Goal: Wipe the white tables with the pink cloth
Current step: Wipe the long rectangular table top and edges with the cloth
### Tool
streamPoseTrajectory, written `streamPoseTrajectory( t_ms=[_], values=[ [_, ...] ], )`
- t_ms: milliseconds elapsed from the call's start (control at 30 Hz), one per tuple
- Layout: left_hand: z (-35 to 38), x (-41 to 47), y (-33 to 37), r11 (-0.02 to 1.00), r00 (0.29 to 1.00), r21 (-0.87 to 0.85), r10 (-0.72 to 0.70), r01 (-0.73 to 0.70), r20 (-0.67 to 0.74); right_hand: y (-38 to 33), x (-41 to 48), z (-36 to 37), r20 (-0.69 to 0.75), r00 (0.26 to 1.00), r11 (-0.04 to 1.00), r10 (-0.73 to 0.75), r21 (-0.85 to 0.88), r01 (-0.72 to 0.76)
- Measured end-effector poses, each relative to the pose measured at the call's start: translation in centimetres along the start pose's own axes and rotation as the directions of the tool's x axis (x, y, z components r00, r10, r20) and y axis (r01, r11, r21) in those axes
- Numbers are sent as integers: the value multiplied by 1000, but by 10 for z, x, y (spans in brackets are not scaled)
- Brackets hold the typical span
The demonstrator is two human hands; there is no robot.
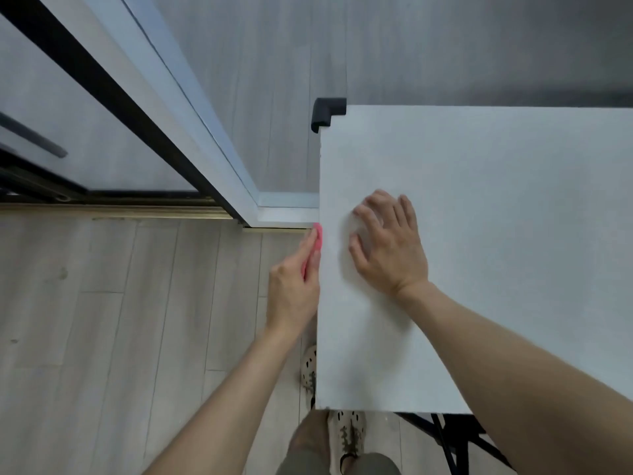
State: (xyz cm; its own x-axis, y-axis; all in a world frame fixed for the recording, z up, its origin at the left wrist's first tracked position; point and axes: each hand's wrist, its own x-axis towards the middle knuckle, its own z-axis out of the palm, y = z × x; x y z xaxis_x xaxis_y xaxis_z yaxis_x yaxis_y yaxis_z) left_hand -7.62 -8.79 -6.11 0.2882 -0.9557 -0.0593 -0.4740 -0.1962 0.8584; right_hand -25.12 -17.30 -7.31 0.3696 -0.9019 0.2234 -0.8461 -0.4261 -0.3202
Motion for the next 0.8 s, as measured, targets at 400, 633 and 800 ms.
streamPoseTrajectory(
  t_ms=[400,633,800],
  values=[
    [19,51,0,996,999,73,46,-47,18,3,-2,1,7,1000,1000,17,10,-17],
    [-37,52,-2,994,993,107,-6,-7,121,5,-2,1,30,999,999,17,35,-18],
    [-74,68,28,991,977,127,-64,38,205,7,-3,2,75,997,999,18,49,-22]
  ],
)
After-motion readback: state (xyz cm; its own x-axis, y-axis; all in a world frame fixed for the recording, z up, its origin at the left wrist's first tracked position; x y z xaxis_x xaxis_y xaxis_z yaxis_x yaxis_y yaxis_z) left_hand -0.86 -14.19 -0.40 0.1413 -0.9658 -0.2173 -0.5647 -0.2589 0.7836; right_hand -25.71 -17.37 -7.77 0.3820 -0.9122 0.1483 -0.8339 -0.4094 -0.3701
